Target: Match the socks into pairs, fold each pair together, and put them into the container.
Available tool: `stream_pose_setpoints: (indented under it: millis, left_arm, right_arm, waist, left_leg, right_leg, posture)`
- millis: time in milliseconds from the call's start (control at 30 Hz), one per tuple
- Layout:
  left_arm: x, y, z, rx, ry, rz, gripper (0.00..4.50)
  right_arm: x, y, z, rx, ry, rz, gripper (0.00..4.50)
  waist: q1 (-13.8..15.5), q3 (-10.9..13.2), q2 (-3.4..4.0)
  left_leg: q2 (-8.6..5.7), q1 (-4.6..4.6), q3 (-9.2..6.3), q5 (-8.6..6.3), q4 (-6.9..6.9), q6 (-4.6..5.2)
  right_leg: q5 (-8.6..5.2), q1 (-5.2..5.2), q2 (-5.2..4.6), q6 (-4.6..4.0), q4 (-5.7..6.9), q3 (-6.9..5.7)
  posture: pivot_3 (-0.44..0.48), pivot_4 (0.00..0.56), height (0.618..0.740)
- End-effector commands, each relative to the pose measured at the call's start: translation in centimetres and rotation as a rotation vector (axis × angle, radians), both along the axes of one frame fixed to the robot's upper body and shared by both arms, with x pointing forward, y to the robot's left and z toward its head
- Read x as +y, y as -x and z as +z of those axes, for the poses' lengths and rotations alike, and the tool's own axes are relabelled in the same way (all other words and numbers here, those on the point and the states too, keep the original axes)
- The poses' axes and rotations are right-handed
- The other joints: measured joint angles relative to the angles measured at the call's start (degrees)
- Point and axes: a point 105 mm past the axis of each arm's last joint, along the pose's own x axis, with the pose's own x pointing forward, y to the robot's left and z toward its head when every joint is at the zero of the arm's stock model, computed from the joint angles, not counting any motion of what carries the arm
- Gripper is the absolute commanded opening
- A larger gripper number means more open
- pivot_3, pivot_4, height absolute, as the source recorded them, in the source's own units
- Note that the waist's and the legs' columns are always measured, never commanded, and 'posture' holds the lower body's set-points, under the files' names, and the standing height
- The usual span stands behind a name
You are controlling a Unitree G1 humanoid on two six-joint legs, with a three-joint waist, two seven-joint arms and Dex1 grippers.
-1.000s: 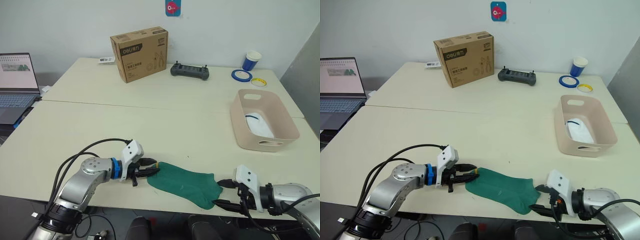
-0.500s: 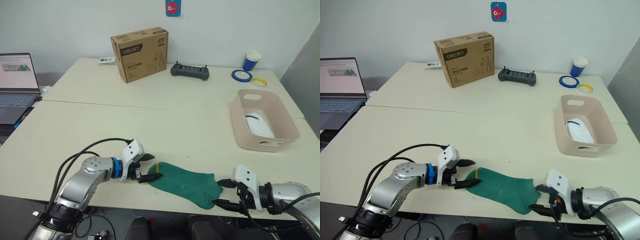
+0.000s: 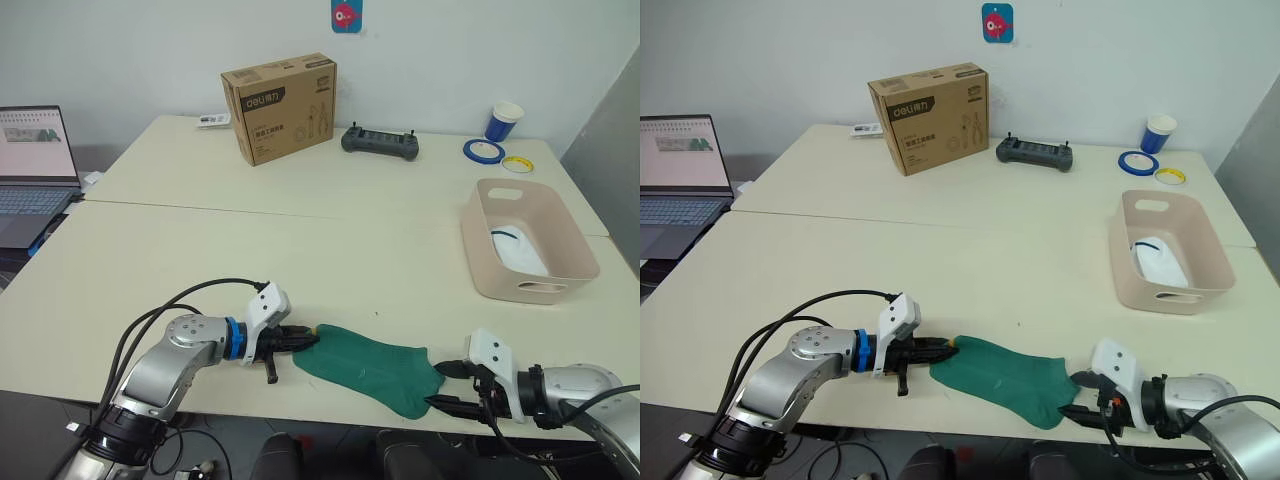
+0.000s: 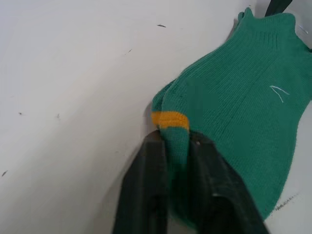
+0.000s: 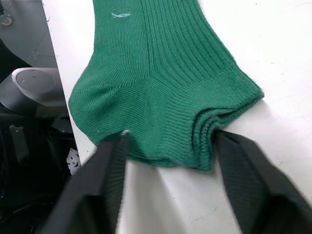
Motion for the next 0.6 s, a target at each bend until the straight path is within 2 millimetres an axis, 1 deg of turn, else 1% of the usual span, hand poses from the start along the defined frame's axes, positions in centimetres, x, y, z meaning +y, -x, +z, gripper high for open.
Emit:
stream_pose_setpoints:
  millis: [33, 133, 167, 267, 367, 467, 600]
  left_arm:
    - [-0.6, 0.0, 0.7, -0.026, 0.012, -0.02, 0.0]
    - [-0.5, 0.1, 0.8, -0.026, 0.02, -0.009, 0.0]
    - [-0.5, 0.0, 0.8, -0.025, 0.021, -0.006, 0.0]
    - [0.3, -0.3, 1.2, -0.024, 0.054, 0.076, 0.0]
    - [0.8, -0.6, 1.4, -0.018, 0.082, 0.145, 0.0]
    - [1.3, -0.9, 1.7, -0.022, 0.091, 0.211, 0.0]
    - [2.1, -1.4, 1.8, -0.045, 0.07, 0.308, 0.0]
  right_arm:
    - [0.3, -0.2, 0.4, -0.015, -0.015, 0.014, 1.43]
    - [0.6, -0.4, 0.7, -0.015, -0.029, 0.024, 0.28]
    - [0.6, -0.4, 0.7, -0.015, -0.03, 0.026, 0.02]
    - [1.7, -1.3, 1.4, -0.045, -0.069, 0.045, 0.02]
    - [2.4, -2.9, 1.8, -0.079, -0.084, 0.061, 0.02]
    - [2.7, -4.2, 2.2, -0.104, -0.081, 0.076, 0.02]
    - [2.5, -5.1, 2.4, -0.113, -0.069, 0.097, 0.02]
  waist:
    - [0.0, 0.0, 0.0]
    - [0.0, 0.0, 0.0]
    - [0.0, 0.0, 0.0]
    - [-0.12, 0.0, 0.0]
    - [-0.24, 0.0, 0.0]
    - [-0.13, 0.01, 0.0]
    - [0.01, 0.01, -0.01]
  left_leg:
    - [0.0, 0.0, 0.0, 0.0, 0.0, 0.0]
    - [0.0, 0.0, 0.01, 0.0, 0.0, 0.0]
    - [0.0, 0.0, 0.01, 0.0, 0.0, 0.0]
    - [0.01, 0.0, 0.01, 0.0, 0.0, 0.0]
    - [0.02, 0.0, -0.01, 0.0, 0.0, 0.0]
    - [0.0, -0.02, 0.0, 0.0, 0.0, 0.0]
    - [0.0, -0.04, -0.02, 0.0, -0.01, 0.0]
  right_leg:
    - [0.0, 0.0, 0.0, 0.0, 0.0, 0.0]
    - [0.0, -0.01, 0.0, 0.0, 0.0, 0.01]
    - [0.0, -0.01, 0.0, 0.0, 0.0, 0.01]
    - [0.0, -0.01, 0.0, 0.0, 0.0, 0.01]
    - [0.01, -0.02, 0.02, 0.02, 0.01, 0.0]
    - [0.05, -0.03, 0.0, 0.08, 0.02, 0.0]
    - [0.13, -0.03, 0.0, 0.23, -0.01, -0.03]
  posture:
    - [0.0, 0.15, 0.74]
    - [0.0, 0.15, 0.74]
    - [0.0, 0.15, 0.74]
    - [0.0, 0.15, 0.74]
    - [0.0, 0.15, 0.74]
    - [0.0, 0.15, 0.74]
    - [0.0, 0.15, 0.74]
